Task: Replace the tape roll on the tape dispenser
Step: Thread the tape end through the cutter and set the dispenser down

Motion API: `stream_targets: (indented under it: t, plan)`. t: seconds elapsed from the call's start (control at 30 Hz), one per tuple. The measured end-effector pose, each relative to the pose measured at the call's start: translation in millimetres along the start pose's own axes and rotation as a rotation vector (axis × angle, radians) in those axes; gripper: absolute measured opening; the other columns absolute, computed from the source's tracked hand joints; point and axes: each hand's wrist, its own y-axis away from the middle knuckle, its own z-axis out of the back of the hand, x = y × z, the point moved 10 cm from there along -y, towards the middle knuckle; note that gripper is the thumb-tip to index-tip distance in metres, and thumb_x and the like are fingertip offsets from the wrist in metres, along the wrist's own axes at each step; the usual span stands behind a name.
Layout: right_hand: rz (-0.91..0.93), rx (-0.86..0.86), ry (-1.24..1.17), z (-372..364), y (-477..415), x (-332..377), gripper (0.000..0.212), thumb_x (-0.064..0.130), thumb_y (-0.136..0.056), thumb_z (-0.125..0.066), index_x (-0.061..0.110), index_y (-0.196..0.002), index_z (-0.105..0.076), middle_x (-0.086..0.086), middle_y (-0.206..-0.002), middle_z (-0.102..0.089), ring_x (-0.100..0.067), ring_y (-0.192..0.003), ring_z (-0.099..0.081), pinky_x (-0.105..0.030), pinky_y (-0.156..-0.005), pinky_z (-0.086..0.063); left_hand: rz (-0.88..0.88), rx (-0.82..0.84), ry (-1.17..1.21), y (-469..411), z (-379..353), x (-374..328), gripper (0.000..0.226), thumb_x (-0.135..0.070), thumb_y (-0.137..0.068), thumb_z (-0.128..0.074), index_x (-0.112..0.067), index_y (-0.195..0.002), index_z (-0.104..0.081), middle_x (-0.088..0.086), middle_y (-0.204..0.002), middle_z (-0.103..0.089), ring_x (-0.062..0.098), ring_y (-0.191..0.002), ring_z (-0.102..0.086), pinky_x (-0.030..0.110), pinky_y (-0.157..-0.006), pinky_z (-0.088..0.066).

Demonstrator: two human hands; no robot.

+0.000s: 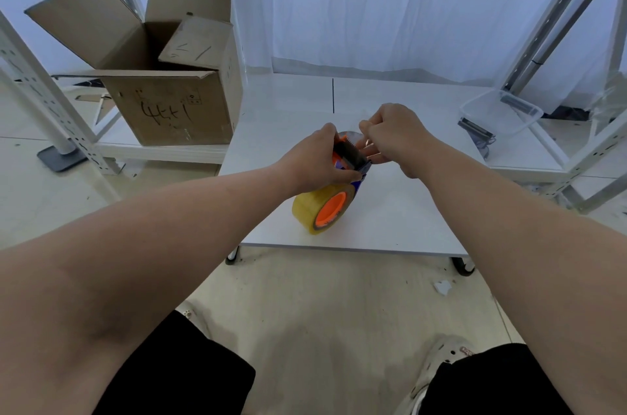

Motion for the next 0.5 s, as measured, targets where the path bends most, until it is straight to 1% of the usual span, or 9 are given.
stream_targets:
  t: [0.1,0.2,0.27,0.37,0.5]
  plan:
    - [-0.022,0.016,-0.019,-3,3,-1,0.009,0.015,-0.096,-0.048,0.007,-0.096,-0.053,-0.019,-0.104,-0.066,-0.031,-0.089,-0.069,-0.042,-0.082,-0.059,-0.001,0.005,0.018,2,0,0,0.058,-0.051,-0.069,-0.076,-0.019,-0.101,-0.040,-0.003,-0.090,-0.053,0.011,-0.071,-0.048,0.019,-0.053,-0.034]
    - [-0.024,-0.007,-0.028,1,4,0,0.011,0.014,-0.092,-0.050,0.012,-0.082,-0.051,-0.021,-0.102,-0.067,-0.033,-0.090,-0.069,-0.048,-0.083,-0.058,-0.001,-0.005,0.040,4,1,-1,0.059,-0.051,-0.069,-0.076,-0.019,-0.103,-0.040,-0.003,-0.093,-0.053,0.013,-0.078,-0.051,0.019,-0.054,-0.035]
    - [-0.017,-0.029,-0.024,5,5,2,0.012,0.011,-0.088,-0.052,0.011,-0.076,-0.051,-0.023,-0.100,-0.068,-0.035,-0.090,-0.069,-0.050,-0.082,-0.058,-0.007,-0.025,0.094,5,3,-2,0.059,-0.050,-0.069,-0.076,-0.018,-0.103,-0.041,-0.003,-0.095,-0.054,0.014,-0.079,-0.051,0.019,-0.055,-0.037]
    - [0.028,-0.072,0.037,12,2,8,0.017,0.012,-0.086,-0.053,0.013,-0.070,-0.049,-0.022,-0.098,-0.068,-0.037,-0.092,-0.067,-0.051,-0.085,-0.056,-0.031,-0.051,0.169,7,6,-5,0.059,-0.046,-0.070,-0.076,-0.014,-0.108,-0.045,-0.002,-0.099,-0.054,0.016,-0.083,-0.051,0.019,-0.060,-0.040]
    - [0.078,-0.096,0.080,14,0,11,0.024,0.015,-0.089,-0.051,0.018,-0.066,-0.043,-0.022,-0.100,-0.068,-0.037,-0.095,-0.066,-0.049,-0.087,-0.054,-0.048,-0.033,0.159,5,7,-7,0.060,-0.046,-0.071,-0.075,-0.013,-0.112,-0.046,-0.002,-0.100,-0.055,0.018,-0.087,-0.053,0.018,-0.064,-0.042]
